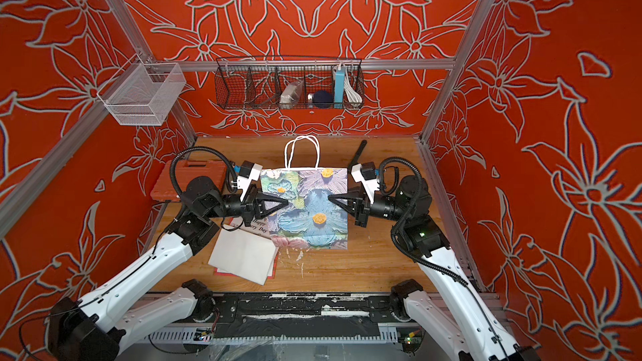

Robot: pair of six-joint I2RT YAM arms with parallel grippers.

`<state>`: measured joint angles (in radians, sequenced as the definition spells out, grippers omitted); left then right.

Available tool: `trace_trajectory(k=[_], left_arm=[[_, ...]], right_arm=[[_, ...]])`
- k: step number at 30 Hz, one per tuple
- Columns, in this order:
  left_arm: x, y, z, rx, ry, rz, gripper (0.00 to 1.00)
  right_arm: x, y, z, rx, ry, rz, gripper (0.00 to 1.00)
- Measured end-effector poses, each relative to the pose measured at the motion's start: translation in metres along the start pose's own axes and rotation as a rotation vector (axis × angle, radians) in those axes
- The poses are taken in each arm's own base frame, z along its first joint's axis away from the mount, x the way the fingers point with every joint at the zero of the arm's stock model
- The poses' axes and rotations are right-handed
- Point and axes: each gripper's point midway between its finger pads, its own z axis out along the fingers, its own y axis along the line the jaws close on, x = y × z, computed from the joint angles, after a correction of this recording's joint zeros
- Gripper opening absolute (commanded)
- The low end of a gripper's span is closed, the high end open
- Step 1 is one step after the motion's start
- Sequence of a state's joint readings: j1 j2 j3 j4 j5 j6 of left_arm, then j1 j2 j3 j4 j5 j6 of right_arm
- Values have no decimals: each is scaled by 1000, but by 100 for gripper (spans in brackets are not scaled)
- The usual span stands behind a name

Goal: Put away the paper bag
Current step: Press the paper bag.

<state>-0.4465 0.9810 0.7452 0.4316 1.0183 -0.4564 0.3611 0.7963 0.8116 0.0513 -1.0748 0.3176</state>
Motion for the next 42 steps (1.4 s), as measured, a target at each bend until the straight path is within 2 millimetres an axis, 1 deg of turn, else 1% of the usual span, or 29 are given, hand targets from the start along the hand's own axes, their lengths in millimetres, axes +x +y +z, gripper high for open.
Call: trace_trajectory(k=[1, 2, 3, 4, 6, 7, 8, 10, 12, 14, 15, 16, 20, 21, 22, 23, 24, 25, 27, 28, 29, 31, 34, 36, 37, 40, 41, 42], left_arm=[[-1, 2, 0, -12, -7, 6, 32], [-3, 4, 0, -25, -16, 9, 47], [-5, 5, -1, -36, -24, 15, 57], [-7, 5, -1, -46, -32, 21, 61], [-11, 3, -3, -56, -51, 34, 62], [-15, 2, -4, -60, -63, 48, 61], [-18, -1, -5, -59, -75, 61, 57], [-25, -6, -7, -61, -100, 92, 46], [-32, -10, -9, -64, -122, 118, 31], [-39, -12, -9, -64, -144, 142, 10], [-41, -13, -10, -65, -153, 147, 2], [-44, -14, -10, -66, -162, 158, 0], [-47, -16, -10, -57, -181, 167, 0], [-47, -17, -11, -56, -184, 169, 14], [-47, -18, -11, -54, -187, 169, 37], [-46, -19, -12, -55, -189, 178, 54], [-45, -20, -12, -56, -187, 182, 62], [-43, -21, -13, -57, -182, 188, 66], [-36, -23, -14, -50, -156, 202, 68], [-31, -24, -14, -45, -137, 206, 67], [-24, -24, -14, -36, -112, 208, 64], [-9, -24, -14, -16, -67, 208, 54], [13, -22, -13, 16, 0, 202, 31], [22, -22, -14, 32, 25, 210, 8], [25, -23, -14, 40, 31, 219, 0], [27, -29, -16, 60, 32, 266, 0], [27, -31, -16, 64, 32, 278, 3], [27, -33, -17, 67, 32, 288, 13]], right_arm=[[-1, 2, -1, 0, -3, -8, 0], [-2, 3, -2, 1, -5, -17, 0], [-2, 5, -3, 4, -7, -27, 0], [-2, 7, -5, 6, -7, -34, 0], [0, 9, -7, 12, -2, -48, 0], [2, 9, -7, 16, 6, -50, 0], [4, 9, -8, 19, 16, -49, 0], [9, 9, -8, 18, 33, -46, 0], [13, 10, -8, 11, 46, -38, 0], [15, 10, -8, 9, 54, -29, 0], [16, 9, -8, 9, 56, -26, 0], [16, 10, -8, 9, 56, -25, 0], [13, 14, -9, 3, 49, -36, 0], [12, 15, -10, 2, 47, -38, 0], [10, 16, -10, 1, 45, -39, 0], [9, 17, -10, 1, 42, -37, 0], [7, 18, -11, 0, 36, -38, 0], [5, 19, -11, -1, 30, -40, 0], [0, 22, -12, -2, 19, -43, 0], [-2, 23, -13, -2, 15, -44, 0], [-4, 25, -14, -2, 10, -48, 0], [-9, 28, -16, 0, -1, -58, 0], [-13, 32, -17, -3, -16, -61, 0], [-15, 32, -18, -1, -22, -53, 0], [-17, 33, -18, -2, -27, -51, 0], [-19, 33, -18, -5, -33, -31, 0], [-19, 33, -17, -5, -34, -22, 0], [-20, 32, -16, -6, -33, -14, 0]])
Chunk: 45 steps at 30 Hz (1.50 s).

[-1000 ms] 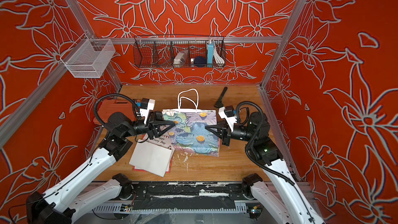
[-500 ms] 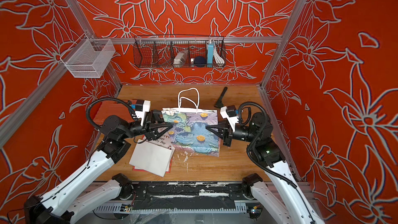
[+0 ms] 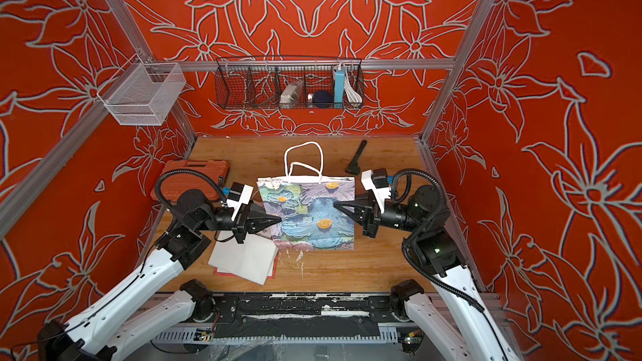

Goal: Put away the paper bag
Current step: Press the paper bag.

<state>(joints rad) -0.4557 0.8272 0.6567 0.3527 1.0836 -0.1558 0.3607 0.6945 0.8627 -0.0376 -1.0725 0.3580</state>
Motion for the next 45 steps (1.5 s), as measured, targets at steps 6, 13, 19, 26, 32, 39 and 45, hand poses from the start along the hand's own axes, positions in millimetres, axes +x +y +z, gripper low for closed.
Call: trace_trajectory(k=[6, 13, 19, 26, 32, 39, 45], left_arm=[[5, -3, 0, 13, 21, 16, 59], [20, 5, 4, 11, 60, 8, 58], [24, 22, 3, -90, 50, 49, 64], [21, 35, -1, -187, 30, 71, 66], [35, 32, 3, -125, 70, 40, 67], [51, 25, 1, -94, 123, 27, 67], [52, 30, 0, -125, 130, 42, 49]], right_arm=[[-18, -5, 4, 10, -10, 32, 0], [-26, -15, 11, 13, -1, 137, 0], [-24, -29, 18, 21, 10, 235, 0], [-22, -16, 14, -15, 28, 231, 0], [-23, -9, 12, -35, 33, 228, 0], [-29, -15, 16, -32, 28, 238, 0], [-28, -16, 17, -33, 30, 249, 0]])
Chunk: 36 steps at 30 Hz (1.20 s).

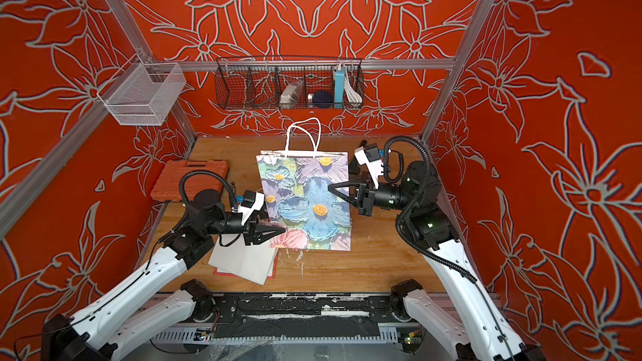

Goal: Put away the paper bag
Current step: Press the paper bag.

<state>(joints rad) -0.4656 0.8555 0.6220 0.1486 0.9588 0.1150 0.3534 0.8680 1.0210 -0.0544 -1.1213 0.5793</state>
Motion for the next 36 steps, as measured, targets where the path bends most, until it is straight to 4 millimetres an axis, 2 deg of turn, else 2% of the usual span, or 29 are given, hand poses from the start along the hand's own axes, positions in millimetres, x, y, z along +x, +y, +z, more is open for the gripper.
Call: trace_trajectory(k=[3, 8, 10, 12, 15, 17, 19, 24, 30, 32, 33, 34, 36], left_arm=[[-2, 1, 0, -3, -2, -9, 38], [-12, 0, 1, 11, -20, -25, 8], [-14, -1, 1, 17, -24, -33, 1], [-15, -2, 1, 22, -25, -45, 4], [-16, -2, 1, 22, -27, -64, 31], [-20, -1, 1, 19, -38, -88, 34], [-25, 0, 1, 20, -53, -97, 28], [-39, 3, 3, 24, -87, -130, 2], [-44, 3, 3, 29, -103, -169, 0], [-44, 4, 3, 26, -104, -187, 0], [-45, 6, 2, 21, -107, -191, 0], [-47, 7, 2, 13, -112, -194, 0], [-52, 12, 0, -7, -122, -199, 0]], right_arm=[[3, 1, -1, -1, 9, -6, 0], [7, 3, -3, 1, 18, -36, 0], [6, 4, -3, 1, 16, -46, 0], [6, 5, -3, 0, 16, -54, 0], [6, 5, -4, 0, 15, -63, 0], [8, 7, -4, -6, 20, -64, 0], [9, 8, -4, -10, 25, -63, 0], [12, 9, -5, -13, 34, -68, 0], [11, 10, -6, -11, 31, -98, 0], [13, 9, -6, -8, 35, -108, 38], [16, 8, -6, -2, 45, -107, 54], [18, 5, -6, 10, 54, -105, 62], [23, -1, -8, 47, 70, -124, 71]])
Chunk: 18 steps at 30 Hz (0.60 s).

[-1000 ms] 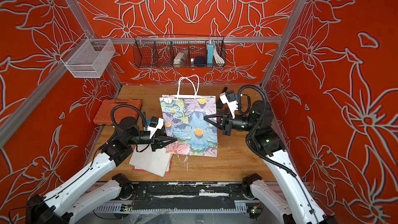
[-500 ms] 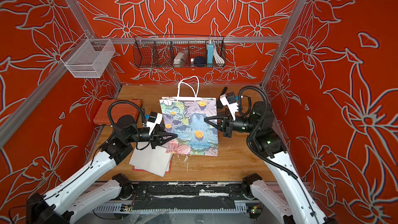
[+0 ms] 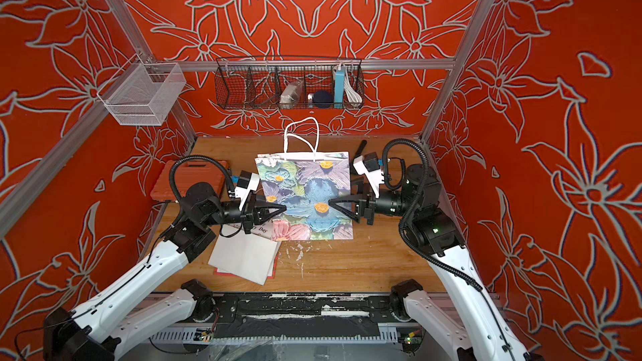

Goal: Put away the paper bag
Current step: Press the paper bag.

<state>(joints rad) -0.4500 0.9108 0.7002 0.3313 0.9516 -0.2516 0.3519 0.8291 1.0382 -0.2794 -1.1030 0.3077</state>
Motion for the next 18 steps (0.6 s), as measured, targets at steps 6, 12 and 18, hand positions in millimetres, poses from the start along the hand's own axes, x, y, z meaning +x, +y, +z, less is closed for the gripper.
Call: trace_trajectory(k=[6, 12, 18], left_arm=[[-11, 17, -5, -83, -31, -47, 0], [-29, 26, -10, -148, -69, -84, 0], [-40, 15, -12, -108, -98, -105, 0]], right_arm=[[12, -12, -28, 274, 7, -220, 81], [37, -8, -71, 524, 22, -481, 83], [89, -45, -59, 512, 217, -421, 88]])
